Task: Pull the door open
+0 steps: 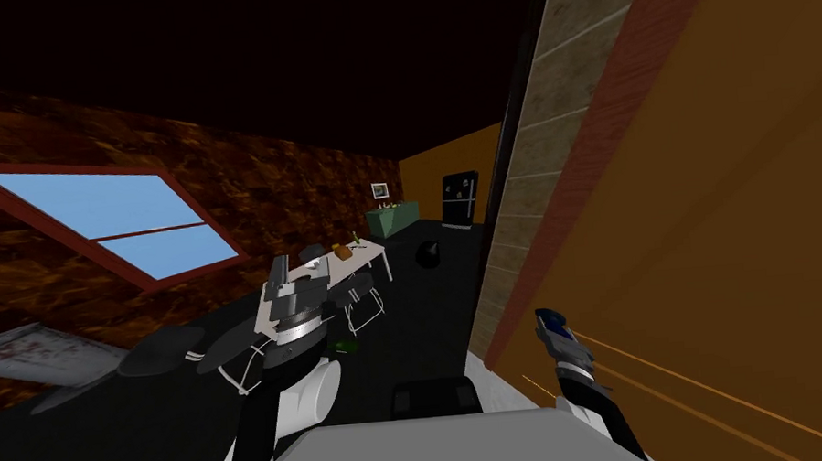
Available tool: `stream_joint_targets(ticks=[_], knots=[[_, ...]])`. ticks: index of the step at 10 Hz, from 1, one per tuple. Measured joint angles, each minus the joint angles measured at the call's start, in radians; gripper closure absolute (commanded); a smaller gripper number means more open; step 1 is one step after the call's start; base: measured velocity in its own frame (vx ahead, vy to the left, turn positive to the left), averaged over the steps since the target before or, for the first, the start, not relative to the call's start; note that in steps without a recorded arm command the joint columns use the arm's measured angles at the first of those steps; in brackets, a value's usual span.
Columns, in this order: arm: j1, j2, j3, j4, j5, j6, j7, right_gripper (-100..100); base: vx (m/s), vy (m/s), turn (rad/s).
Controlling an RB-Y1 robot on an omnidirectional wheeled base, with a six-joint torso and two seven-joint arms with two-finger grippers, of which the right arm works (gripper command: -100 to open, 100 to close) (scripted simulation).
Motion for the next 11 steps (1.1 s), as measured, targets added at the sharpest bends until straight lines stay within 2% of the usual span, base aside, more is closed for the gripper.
stream_joint_targets(ticks=[1, 2, 3, 5, 8, 9, 11], knots=[[0.001, -0.004, 0.007, -0.005, 0.004, 0.0, -0.006, 100, -0.224, 0.033, 0.054], [-0.009, -0.01, 0.018, 0.009, 0.01, -0.005, -0.018, 100, -0.219, 0.041, 0.054], [-0.002, -0.011, 0.029, 0.002, 0.016, -0.004, -0.025, 100, -0.22, -0.003, 0.074], [0.029, -0.01, 0.057, -0.043, 0.031, 0.009, -0.036, 100, -0.233, 0.025, 0.067], [0.032, -0.021, 0.091, -0.047, 0.05, 0.006, -0.063, 100, -0.192, 0.029, 0.048], [0.039, -0.023, 0.1, -0.06, 0.055, 0.009, -0.068, 100, -0.176, 0.031, 0.037], [0.039, -0.026, 0.111, -0.056, 0.061, 0.007, -0.077, 100, -0.116, 0.008, 0.037]])
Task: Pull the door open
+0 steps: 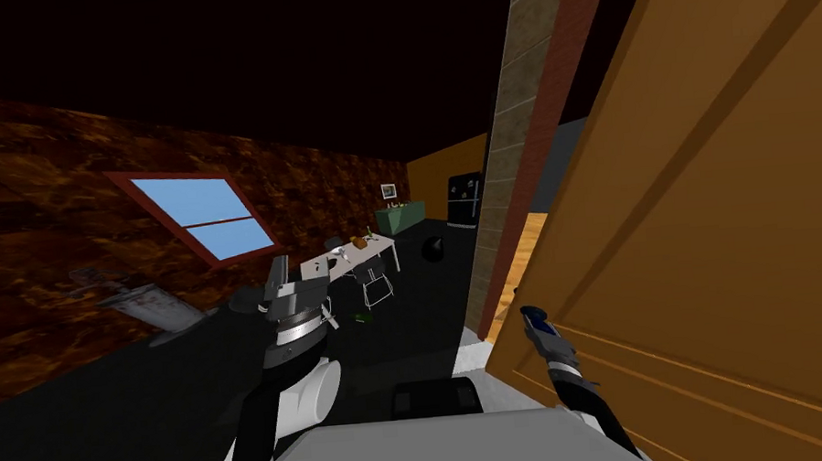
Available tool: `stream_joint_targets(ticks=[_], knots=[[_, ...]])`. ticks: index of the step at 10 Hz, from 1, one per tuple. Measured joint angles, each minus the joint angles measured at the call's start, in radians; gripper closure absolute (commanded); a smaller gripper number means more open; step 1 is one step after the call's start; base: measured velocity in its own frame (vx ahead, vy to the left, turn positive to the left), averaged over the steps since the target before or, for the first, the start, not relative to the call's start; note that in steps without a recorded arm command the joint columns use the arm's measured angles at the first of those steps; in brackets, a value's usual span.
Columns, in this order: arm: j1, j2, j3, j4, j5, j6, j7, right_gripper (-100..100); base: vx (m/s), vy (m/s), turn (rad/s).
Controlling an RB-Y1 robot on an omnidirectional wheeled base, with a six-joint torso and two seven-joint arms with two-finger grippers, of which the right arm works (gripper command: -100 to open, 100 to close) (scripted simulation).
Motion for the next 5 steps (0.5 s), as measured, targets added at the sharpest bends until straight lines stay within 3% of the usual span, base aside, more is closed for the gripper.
stream_joint_targets(ticks=[5], knots=[[0.03, -0.027, 0.073, -0.031, 0.045, -0.026, -0.047, 100, -0.288, -0.004, 0.081]])
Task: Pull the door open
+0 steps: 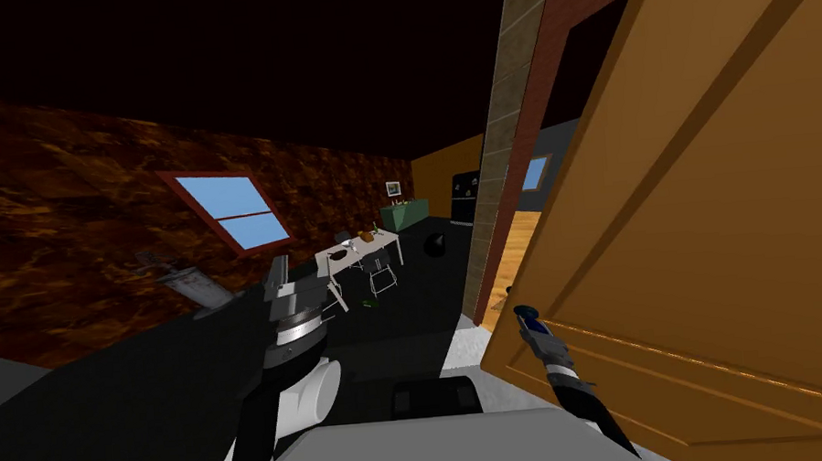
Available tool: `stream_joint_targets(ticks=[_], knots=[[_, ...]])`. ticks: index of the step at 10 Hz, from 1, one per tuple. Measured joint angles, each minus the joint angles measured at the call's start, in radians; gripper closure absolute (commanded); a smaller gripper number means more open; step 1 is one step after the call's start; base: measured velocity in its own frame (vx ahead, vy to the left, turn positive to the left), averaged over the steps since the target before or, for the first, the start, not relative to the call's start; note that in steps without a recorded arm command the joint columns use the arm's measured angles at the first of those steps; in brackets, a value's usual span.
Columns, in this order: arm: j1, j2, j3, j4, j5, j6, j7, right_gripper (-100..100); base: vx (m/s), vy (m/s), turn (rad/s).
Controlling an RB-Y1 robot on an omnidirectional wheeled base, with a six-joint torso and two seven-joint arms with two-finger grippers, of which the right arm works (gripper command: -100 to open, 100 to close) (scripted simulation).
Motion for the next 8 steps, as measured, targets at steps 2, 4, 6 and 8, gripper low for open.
stream_joint_targets(ticks=[2, 4, 6, 8], knots=[[0.017, -0.012, 0.032, -0.013, 0.02, -0.009, -0.021, 100, -0.241, -0.009, 0.051], [0.021, -0.014, 0.049, -0.009, 0.029, -0.017, -0.034, 100, -0.12, -0.004, 0.035], [0.031, -0.026, 0.07, -0.017, 0.043, -0.031, -0.049, 100, -0.214, -0.052, 0.068], [0.043, -0.038, 0.094, -0.028, 0.06, -0.047, -0.064, 100, -0.208, -0.025, 0.05]])
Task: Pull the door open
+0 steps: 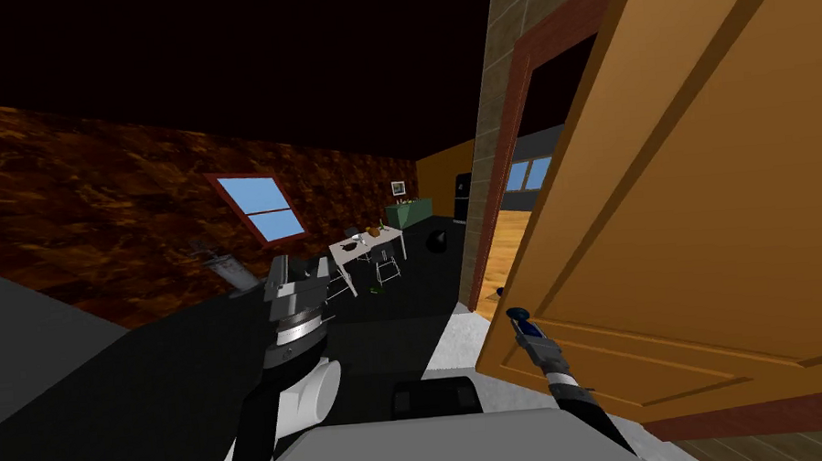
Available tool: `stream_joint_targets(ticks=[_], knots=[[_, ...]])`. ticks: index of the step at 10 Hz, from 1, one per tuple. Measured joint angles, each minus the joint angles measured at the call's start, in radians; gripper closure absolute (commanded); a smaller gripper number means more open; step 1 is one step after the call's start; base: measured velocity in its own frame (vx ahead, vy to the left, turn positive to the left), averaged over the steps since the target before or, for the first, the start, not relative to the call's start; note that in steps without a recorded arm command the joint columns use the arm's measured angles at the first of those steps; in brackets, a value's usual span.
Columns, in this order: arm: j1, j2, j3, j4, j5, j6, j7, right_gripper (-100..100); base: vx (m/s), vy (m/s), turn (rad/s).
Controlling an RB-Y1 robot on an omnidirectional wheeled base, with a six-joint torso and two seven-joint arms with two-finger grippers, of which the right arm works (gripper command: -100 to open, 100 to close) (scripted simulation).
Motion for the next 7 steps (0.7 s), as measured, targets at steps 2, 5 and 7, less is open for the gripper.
stream_joint_targets(ticks=[2, 5, 7], knots=[[0.011, -0.012, 0.028, -0.001, 0.018, -0.019, -0.019, 100, -0.224, -0.036, 0.056], [0.038, -0.038, 0.065, -0.023, 0.044, -0.042, -0.046, 100, -0.189, -0.019, 0.031], [0.04, -0.043, 0.075, -0.009, 0.047, -0.053, -0.054, 100, -0.181, -0.033, 0.153]])
